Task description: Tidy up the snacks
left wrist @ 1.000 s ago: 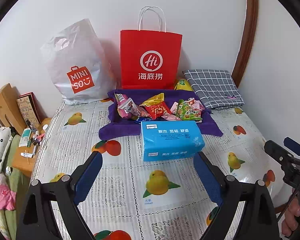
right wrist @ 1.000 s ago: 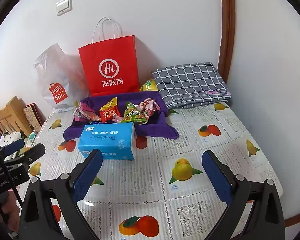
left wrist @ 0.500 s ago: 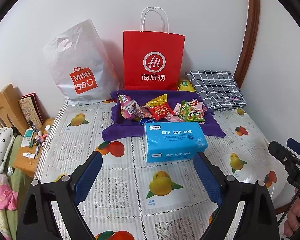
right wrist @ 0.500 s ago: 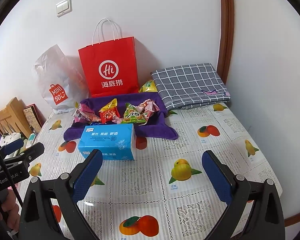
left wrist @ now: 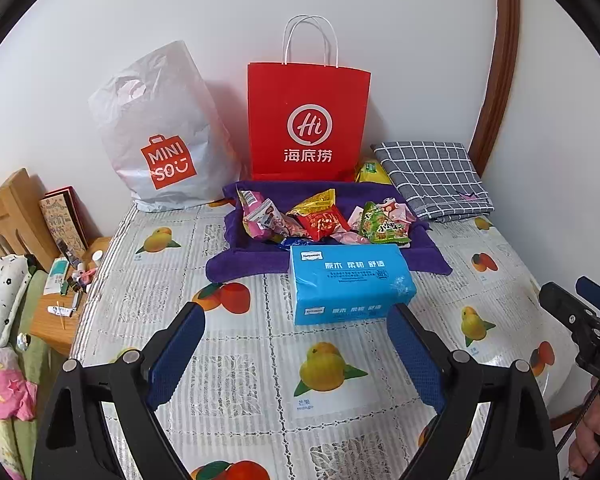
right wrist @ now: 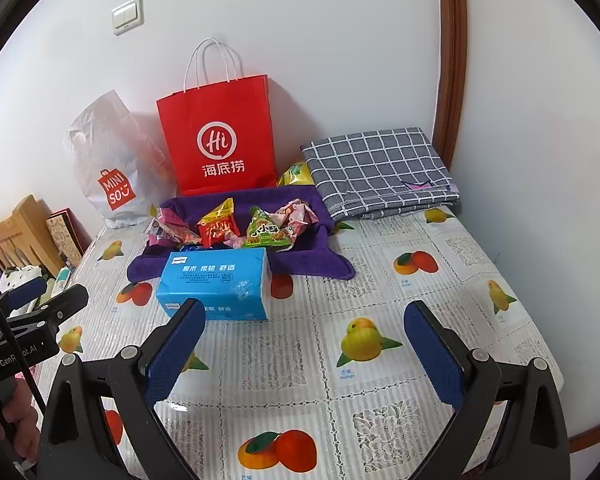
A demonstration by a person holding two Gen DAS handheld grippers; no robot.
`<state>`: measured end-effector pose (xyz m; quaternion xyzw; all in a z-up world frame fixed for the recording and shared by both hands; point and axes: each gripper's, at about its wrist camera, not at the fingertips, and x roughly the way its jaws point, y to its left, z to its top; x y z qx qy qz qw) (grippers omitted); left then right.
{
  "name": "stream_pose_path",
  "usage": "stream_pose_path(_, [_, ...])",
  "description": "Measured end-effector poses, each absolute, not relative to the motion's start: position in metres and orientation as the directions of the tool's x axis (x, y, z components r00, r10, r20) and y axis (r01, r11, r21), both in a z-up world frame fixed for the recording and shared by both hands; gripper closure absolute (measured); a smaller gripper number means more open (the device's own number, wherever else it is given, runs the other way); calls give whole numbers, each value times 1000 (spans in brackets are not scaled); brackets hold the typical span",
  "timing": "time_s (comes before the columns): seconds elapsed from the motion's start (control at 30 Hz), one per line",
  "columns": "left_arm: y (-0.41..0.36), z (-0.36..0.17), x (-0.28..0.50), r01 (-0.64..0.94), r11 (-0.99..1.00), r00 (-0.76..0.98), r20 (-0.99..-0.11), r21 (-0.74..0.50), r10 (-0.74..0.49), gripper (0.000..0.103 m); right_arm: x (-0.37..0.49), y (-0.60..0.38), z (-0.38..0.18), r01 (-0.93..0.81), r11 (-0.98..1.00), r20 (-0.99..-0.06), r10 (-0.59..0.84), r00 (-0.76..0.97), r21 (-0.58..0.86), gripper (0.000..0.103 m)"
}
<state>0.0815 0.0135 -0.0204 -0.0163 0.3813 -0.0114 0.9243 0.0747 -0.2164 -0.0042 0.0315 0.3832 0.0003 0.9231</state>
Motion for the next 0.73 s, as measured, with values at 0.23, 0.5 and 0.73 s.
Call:
stream_pose_path(0.23, [13,-20,80,9,999,711,-703,-39,-33,11,74,-216,-4,21,998,-706,27,708,59,4])
stream_pose_path(0.5, [14,-20,79,7,999,711,-702,-39,-33,11,73,-214,-5,19,998,-705,30,709,61,4])
stream_pose_path(0.73, [13,-20,79,7,999,714,-699,-35,-29,11,72,-213,-6,15,998,-704,35,710,65,4])
